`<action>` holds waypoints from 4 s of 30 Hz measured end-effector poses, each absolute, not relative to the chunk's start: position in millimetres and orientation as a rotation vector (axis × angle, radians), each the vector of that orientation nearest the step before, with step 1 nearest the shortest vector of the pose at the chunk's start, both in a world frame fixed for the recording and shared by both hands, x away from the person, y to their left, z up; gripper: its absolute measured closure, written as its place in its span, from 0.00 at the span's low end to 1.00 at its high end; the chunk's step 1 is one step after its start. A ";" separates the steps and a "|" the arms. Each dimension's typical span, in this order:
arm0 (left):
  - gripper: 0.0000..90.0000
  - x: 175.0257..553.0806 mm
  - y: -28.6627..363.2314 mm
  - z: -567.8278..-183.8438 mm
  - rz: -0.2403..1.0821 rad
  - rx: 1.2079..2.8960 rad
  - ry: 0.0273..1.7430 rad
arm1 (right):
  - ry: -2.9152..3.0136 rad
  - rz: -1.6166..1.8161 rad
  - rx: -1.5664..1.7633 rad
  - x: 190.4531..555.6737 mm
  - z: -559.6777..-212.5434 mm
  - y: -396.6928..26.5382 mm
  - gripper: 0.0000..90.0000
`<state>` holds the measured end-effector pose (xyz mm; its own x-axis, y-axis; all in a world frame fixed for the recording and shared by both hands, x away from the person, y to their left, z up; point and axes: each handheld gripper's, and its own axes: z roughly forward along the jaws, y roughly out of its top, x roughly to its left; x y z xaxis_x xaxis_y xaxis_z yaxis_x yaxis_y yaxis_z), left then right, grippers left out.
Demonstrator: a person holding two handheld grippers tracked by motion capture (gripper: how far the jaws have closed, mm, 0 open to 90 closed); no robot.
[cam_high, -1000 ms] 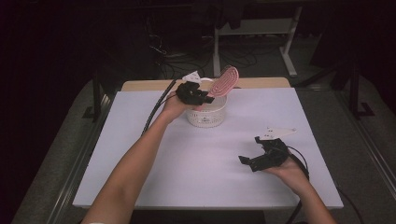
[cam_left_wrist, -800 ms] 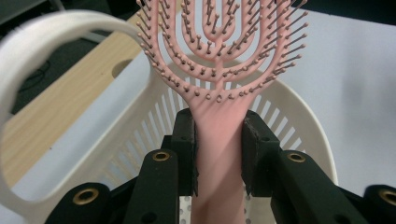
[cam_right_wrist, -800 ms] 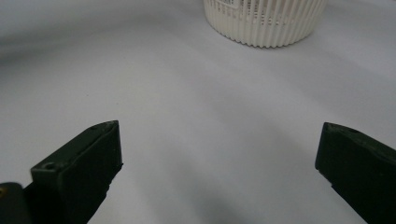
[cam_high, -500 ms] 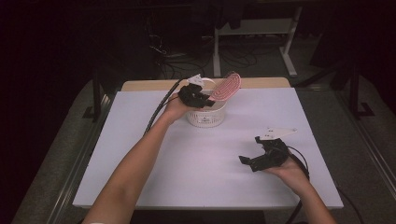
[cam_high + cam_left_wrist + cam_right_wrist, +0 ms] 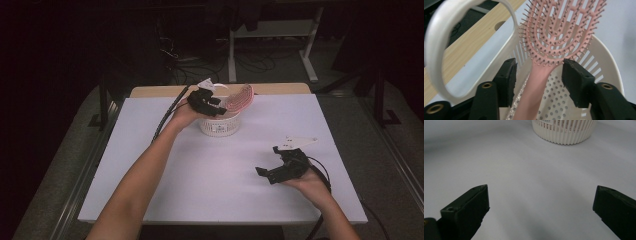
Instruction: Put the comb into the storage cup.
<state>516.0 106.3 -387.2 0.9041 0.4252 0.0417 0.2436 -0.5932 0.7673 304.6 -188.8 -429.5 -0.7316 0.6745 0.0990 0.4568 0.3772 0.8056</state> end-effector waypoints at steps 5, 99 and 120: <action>0.45 514.3 116.7 -383.1 0.278 2.211 0.479 | 2.392 1.278 1.005 304.7 -429.7 -188.6 0.00; 0.00 317.6 269.2 -426.5 0.268 2.035 0.670 | 2.383 1.285 1.028 298.3 -439.3 -192.2 0.00; 0.00 304.4 277.5 -442.7 0.255 2.053 0.691 | 2.372 1.289 1.035 296.9 -440.3 -193.9 0.00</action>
<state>304.4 277.5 -442.7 0.8206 0.5649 -0.0866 0.3735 -0.4155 0.8294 296.9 -193.9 -440.3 -0.7164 0.6887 0.1111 0.4680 0.3564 0.8087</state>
